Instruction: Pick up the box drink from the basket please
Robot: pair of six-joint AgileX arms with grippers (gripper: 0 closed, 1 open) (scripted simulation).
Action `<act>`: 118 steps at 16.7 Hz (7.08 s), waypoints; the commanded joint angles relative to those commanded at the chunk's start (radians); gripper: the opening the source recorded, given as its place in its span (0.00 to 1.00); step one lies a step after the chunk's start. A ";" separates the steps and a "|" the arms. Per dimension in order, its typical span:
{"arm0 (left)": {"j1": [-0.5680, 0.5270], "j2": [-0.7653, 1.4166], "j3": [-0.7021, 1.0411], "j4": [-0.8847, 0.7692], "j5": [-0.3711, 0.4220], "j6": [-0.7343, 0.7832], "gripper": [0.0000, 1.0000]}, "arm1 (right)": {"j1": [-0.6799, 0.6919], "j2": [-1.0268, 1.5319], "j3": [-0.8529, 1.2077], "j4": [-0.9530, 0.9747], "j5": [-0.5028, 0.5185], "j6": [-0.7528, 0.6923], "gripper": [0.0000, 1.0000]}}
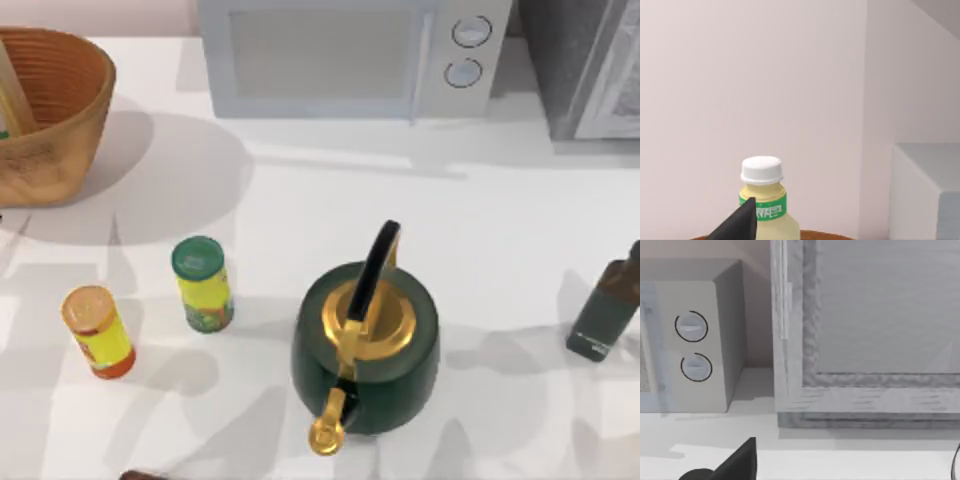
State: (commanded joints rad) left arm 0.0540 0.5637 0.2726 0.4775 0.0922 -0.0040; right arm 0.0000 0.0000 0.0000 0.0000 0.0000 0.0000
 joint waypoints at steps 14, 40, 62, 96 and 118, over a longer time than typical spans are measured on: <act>0.114 1.248 0.346 0.729 0.113 0.013 1.00 | 0.000 0.000 0.000 0.000 0.000 0.000 1.00; 0.100 1.487 0.589 0.700 0.095 0.016 0.92 | 0.000 0.000 0.000 0.000 0.000 0.000 1.00; 0.106 1.461 0.589 0.696 0.096 0.019 0.00 | 0.000 0.000 0.000 0.000 0.000 0.000 1.00; 0.039 0.398 0.395 -0.141 0.015 0.015 0.00 | 0.000 0.000 0.000 0.000 0.000 0.000 1.00; -0.073 -0.525 -0.261 -0.442 -0.126 0.013 0.00 | 0.000 0.000 0.000 0.000 0.000 0.000 1.00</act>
State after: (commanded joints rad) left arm -0.0188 0.0385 0.0117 0.0355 -0.0337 0.0087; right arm 0.0000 0.0000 0.0000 0.0000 0.0000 0.0000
